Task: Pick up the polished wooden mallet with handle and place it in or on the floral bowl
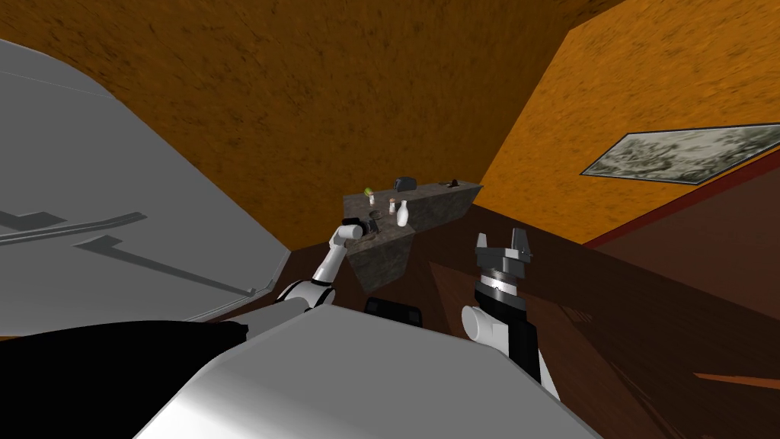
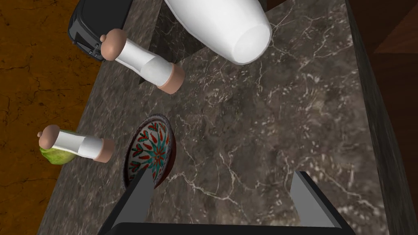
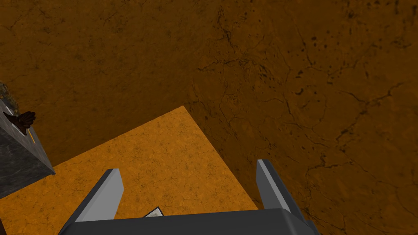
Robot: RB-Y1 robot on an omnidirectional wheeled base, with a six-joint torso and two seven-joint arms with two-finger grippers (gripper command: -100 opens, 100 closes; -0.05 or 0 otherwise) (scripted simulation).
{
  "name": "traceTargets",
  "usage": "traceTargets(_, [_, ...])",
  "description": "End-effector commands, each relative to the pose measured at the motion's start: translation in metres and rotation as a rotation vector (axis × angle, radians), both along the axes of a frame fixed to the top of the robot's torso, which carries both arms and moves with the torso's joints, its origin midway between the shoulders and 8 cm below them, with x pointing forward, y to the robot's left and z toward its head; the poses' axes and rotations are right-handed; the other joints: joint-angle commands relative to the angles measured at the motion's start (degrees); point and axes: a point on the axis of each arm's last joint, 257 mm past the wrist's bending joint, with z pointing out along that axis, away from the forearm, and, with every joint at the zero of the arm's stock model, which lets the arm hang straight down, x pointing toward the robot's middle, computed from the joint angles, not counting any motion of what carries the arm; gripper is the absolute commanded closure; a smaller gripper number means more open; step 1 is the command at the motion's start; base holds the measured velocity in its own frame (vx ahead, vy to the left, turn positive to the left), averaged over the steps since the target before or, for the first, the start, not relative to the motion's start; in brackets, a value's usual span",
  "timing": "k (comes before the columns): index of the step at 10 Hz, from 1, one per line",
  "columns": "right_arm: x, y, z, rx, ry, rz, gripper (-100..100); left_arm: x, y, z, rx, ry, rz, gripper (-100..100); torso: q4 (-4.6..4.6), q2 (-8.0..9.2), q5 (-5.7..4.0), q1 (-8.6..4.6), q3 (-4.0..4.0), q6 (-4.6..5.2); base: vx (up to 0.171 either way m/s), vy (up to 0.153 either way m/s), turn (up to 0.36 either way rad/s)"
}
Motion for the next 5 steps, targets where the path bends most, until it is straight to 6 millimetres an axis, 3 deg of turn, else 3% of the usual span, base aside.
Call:
traceTargets(1, [0.000,0.000,0.000,0.000,0.000,0.000,0,0.002,-0.009,-0.008,-0.016,0.063,-0.015,-100,0.00,0.00,0.00,0.00,0.00,0.00,0.014,0.011,0.019])
traceTargets(5, [0.000,0.000,0.000,0.000,0.000,0.000,0,-0.004,-0.017,-0.026,-0.021,0.165,-0.036,-100,-0.01,-0.04,0.01,0.04,-0.02,0.00,0.014,0.013,0.006])
